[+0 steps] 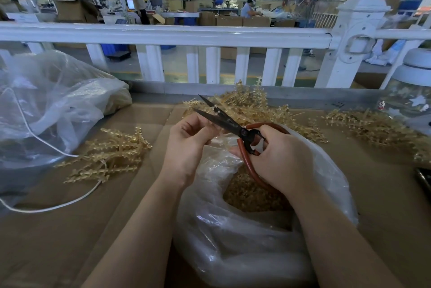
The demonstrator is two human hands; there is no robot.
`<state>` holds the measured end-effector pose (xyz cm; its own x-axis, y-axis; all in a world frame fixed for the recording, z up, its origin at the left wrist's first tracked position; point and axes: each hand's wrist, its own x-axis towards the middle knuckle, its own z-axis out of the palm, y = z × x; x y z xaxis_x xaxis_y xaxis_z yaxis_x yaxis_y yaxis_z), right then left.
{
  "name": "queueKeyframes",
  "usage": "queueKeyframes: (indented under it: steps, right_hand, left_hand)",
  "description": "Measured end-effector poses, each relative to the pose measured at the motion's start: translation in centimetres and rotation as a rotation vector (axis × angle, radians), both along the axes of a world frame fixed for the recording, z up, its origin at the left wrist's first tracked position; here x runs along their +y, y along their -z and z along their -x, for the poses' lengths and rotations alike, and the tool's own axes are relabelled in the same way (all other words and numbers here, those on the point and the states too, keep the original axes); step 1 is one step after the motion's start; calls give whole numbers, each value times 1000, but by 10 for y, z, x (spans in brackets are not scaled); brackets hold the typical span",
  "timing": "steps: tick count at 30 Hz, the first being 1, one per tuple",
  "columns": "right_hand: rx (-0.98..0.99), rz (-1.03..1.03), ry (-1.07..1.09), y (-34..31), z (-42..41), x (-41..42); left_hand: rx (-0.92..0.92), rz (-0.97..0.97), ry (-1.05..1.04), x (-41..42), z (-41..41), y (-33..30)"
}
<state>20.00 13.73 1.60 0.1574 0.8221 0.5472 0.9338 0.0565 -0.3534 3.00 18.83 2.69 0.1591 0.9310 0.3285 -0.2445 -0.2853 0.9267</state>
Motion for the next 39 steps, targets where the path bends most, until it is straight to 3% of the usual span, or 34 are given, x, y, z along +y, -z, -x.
queueKeyframes:
  steps: [7,12,25,39]
  right_hand:
    - [-35,16,-55,-2,1,-6]
    - [106,90,-70,2,-2,0]
    - [10,38,-45,3,-2,-3]
    - [-41,46,-15,-4,-3,-8]
  left_hand:
    - [-110,234,-40,7,1,3]
    - [-262,373,-16,11,4,5]
    - [-39,203,20,2,-4,3]
    - [7,164,114,0,-2,3]
